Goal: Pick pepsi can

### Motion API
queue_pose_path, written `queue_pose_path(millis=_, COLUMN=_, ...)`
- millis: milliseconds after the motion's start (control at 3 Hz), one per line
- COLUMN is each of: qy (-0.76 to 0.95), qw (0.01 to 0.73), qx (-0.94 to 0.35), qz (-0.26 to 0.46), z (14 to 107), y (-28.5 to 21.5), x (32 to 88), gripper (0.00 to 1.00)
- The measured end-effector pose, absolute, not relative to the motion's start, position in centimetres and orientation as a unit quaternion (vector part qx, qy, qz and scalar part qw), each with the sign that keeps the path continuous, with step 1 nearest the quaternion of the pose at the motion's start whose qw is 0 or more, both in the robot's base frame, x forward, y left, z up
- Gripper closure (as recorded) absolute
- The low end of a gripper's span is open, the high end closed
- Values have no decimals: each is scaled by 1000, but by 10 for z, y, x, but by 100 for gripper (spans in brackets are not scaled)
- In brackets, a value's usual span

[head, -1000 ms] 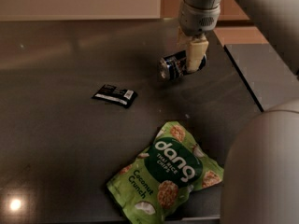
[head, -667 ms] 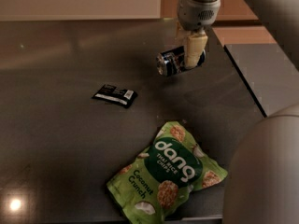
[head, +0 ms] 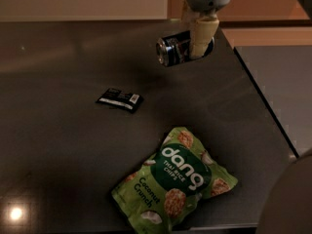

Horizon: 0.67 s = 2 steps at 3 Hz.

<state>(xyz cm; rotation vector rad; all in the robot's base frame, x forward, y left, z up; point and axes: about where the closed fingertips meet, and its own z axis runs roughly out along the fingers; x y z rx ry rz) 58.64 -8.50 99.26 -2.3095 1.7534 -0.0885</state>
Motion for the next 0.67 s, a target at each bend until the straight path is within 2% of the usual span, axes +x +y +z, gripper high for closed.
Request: queue_pose_path(millis=667, qy=597, qw=151, qx=-786, qz=-46, z=996, y=-76, x=602, gripper=100)
